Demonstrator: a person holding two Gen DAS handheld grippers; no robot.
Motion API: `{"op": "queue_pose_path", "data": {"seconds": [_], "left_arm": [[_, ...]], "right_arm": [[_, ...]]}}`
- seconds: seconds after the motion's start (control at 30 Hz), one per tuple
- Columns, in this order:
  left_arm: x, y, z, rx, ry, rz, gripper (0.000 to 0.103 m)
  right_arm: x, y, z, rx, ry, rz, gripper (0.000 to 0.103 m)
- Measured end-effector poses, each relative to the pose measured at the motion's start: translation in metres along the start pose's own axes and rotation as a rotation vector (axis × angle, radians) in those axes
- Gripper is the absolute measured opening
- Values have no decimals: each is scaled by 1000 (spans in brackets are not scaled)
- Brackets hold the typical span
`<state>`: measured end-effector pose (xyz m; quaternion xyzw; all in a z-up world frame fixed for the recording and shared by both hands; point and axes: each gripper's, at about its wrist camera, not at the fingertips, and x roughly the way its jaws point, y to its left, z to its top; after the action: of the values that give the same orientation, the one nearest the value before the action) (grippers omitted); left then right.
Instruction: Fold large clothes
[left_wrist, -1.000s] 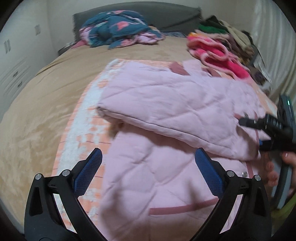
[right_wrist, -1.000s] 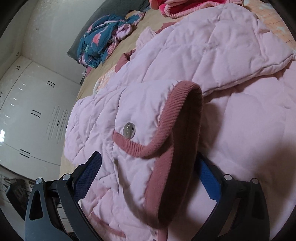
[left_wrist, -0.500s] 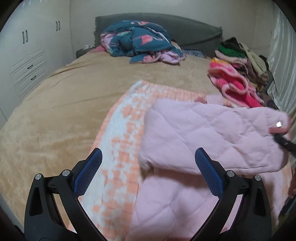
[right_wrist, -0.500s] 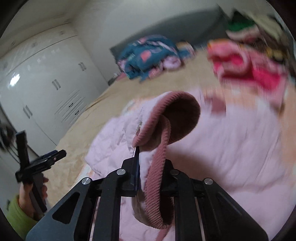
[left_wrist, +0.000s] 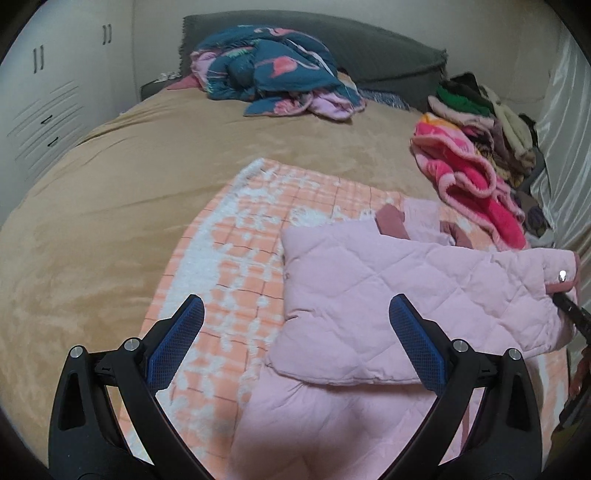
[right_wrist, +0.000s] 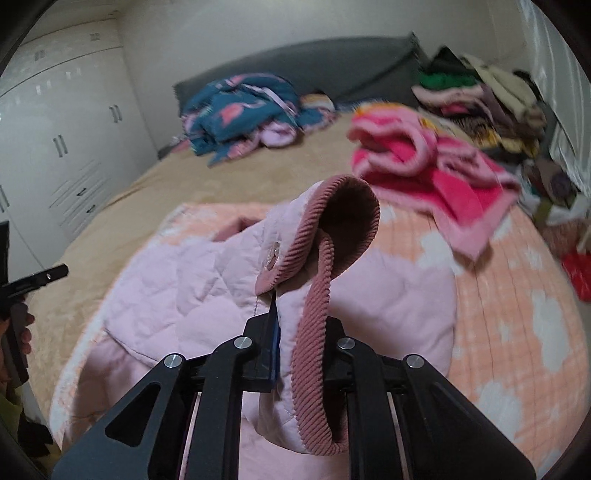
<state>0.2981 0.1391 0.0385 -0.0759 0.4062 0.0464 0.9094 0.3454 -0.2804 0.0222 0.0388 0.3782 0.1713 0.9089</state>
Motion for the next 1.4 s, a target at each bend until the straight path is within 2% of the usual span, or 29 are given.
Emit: {"op": "queue_pose_path", "data": {"seconds": [0.23,0.4,0.5,0.57,0.63,0.73,0.83,0.93,1.03,1.17,1.27,1.3,1.4], "left_arm": [[28,-33,1,82,24,-33,94],[58,-59,-8,125,64,-73,94],[76,-72,-18,150,100,-104,87],[94,-78,-27,161,156,-104,85],[110,-82,-35,178,202,-85,85],[122,-84,-46,206,214,-71,85],[128,-81,-50,184,219,-81,87],[133,-80,-52,169,230,-83,89],[135,-79,-53,159,234,-78,89],[135,-78,-55,156,230,-84,89],[135,-77,-55,151,223,-93,89],[135,-77,-55,151,222,-94,89],[136,-76,-57,161,219,-94,89]], "right_arm": [[30,-12,-15,52,49,-62,13],[43,-13,-19,40,70,-94,15],[48,-16,-21,51,92,-107,18],[53,-19,-23,58,110,-119,24],[56,-21,-25,66,124,-139,34],[55,-26,-28,87,145,-147,45],[41,-25,-24,80,94,-207,56],[26,-15,-15,70,4,-231,62],[28,10,-6,-6,-19,-187,64],[61,44,-1,-116,57,-135,64],[103,55,-9,-156,190,-126,66],[123,55,-17,-171,261,-146,68],[147,59,-33,-221,277,-193,70]]}}
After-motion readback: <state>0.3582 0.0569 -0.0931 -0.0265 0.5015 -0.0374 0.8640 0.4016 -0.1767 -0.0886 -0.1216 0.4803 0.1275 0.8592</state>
